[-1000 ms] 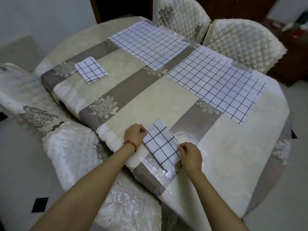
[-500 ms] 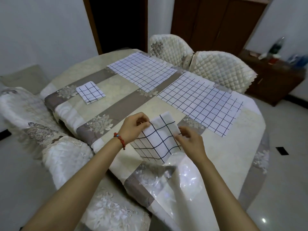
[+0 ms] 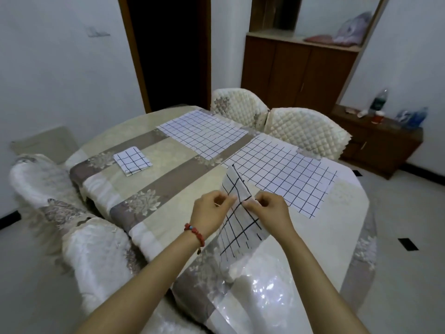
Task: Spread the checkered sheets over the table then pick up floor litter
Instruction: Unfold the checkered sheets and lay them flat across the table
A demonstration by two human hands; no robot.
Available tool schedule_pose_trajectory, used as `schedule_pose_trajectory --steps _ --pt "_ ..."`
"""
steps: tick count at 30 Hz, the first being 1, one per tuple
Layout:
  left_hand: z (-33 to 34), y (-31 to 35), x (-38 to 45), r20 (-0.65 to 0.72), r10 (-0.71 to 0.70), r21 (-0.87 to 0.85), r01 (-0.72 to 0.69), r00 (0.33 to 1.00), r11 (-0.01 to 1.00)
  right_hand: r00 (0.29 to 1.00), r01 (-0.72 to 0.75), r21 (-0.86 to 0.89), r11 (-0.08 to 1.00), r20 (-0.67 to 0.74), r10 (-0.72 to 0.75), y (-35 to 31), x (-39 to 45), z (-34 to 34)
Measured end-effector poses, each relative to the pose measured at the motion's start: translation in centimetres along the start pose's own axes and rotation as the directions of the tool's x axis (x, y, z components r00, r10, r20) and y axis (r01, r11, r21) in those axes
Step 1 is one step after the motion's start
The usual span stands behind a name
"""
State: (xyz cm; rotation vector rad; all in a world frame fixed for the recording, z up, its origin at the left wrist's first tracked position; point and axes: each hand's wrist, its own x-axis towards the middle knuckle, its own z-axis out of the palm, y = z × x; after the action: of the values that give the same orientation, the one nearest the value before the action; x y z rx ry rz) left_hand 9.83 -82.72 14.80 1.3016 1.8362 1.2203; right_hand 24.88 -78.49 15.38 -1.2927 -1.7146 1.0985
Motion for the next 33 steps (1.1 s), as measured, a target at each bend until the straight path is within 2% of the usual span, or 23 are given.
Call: schedule_pose_trajectory --steps 3,5,8,16,19,22,25,27,28,30,33 --pt "1.4 1.2 -0.9 0.152 -0.183 -0.242 0.217 0.971 0.946 0.998 0.054 -0.102 0.993 0.028 -0.051 -0.2 -0.1 0.5" --pt "1.8 1.7 -1.0 0.173 -0.224 -0.311 0.269 0.959 0.911 0.994 0.104 -0.182 0.978 0.043 -0.097 -0.2 -0.3 0.6" --pt "1.9 1.7 -0.9 0.138 -0.25 -0.357 0.284 0.958 0.89 0.991 0.11 -0.207 0.972 0.095 -0.092 0.1 -0.4 0.6" --pt "0.4 0.6 -0.3 0.106 -0.21 -0.383 0.235 0.972 0.893 0.989 0.013 -0.034 0.999 0.15 -0.007 0.5 -0.5 -0.3" --pt "-0.8 -0.1 0.3 0.083 -0.193 -0.378 0.21 0.978 0.902 0.994 -0.038 0.04 0.998 0.099 0.034 0.9 -0.5 -0.9" --pt "-2.3 -1.4 1.0 0.041 -0.194 -0.362 0.196 0.98 0.911 0.998 -0.041 0.117 0.992 -0.035 0.045 1.0 -0.6 -1.9" --pt "-4.2 -2.8 1.7 -0.022 -0.2 -0.261 0.188 0.98 0.947 0.98 -0.004 0.128 0.992 -0.197 0.029 1.1 -0.3 -3.3" --pt "-5.0 -3.5 2.2 -0.103 -0.134 0.01 0.136 0.986 0.991 0.968 0.027 0.079 0.996 -0.251 -0.006 1.0 0.1 -3.9" --pt "-5.1 -3.5 2.3 -0.13 -0.088 0.133 0.106 0.988 0.985 0.969 0.052 0.05 0.997 -0.246 -0.039 0.8 0.2 -3.9" --pt "-4.5 -2.8 2.2 -0.121 -0.015 0.227 0.042 0.993 0.973 0.98 0.112 0.012 0.994 -0.17 -0.108 0.3 0.2 -3.7" --pt "-2.5 -0.6 2.1 0.065 0.181 0.244 -0.191 0.981 0.951 0.987 0.16 -0.045 0.986 -0.022 -0.161 -0.3 0.2 -3.0"
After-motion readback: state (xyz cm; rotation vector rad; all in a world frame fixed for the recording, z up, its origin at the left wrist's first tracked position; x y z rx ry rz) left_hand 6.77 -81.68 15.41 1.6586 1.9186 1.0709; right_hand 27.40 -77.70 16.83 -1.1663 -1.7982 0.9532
